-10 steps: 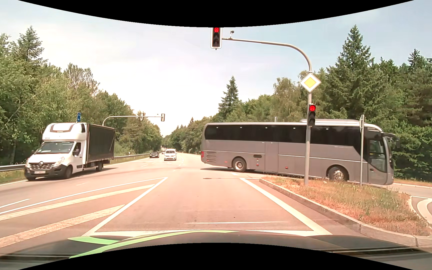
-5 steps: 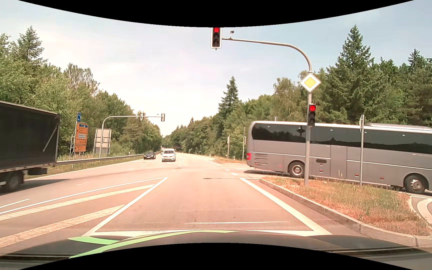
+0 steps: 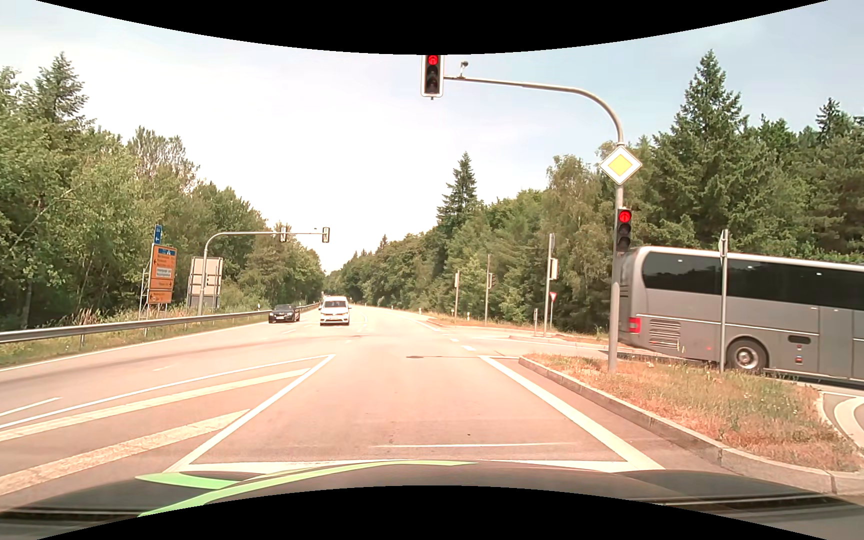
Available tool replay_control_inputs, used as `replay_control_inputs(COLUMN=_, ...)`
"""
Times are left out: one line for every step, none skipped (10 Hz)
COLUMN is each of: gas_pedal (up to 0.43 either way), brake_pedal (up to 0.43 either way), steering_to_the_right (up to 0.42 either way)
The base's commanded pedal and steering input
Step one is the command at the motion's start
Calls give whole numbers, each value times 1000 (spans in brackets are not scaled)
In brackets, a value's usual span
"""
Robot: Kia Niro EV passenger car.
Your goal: Follow the waypoints while adhering to traffic rules and regulations
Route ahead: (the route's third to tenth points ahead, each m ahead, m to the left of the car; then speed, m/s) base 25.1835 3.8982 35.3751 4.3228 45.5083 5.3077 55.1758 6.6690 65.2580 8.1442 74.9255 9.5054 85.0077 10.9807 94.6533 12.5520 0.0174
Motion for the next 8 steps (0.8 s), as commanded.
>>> replay_control_inputs(gas_pedal=0, brake_pedal=262, steering_to_the_right=-15)
replay_control_inputs(gas_pedal=0, brake_pedal=262, steering_to_the_right=-14)
replay_control_inputs(gas_pedal=0, brake_pedal=262, steering_to_the_right=-15)
replay_control_inputs(gas_pedal=0, brake_pedal=262, steering_to_the_right=-14)
replay_control_inputs(gas_pedal=0, brake_pedal=262, steering_to_the_right=-14)
replay_control_inputs(gas_pedal=0, brake_pedal=262, steering_to_the_right=-14)
replay_control_inputs(gas_pedal=0, brake_pedal=262, steering_to_the_right=-14)
replay_control_inputs(gas_pedal=0, brake_pedal=262, steering_to_the_right=-15)
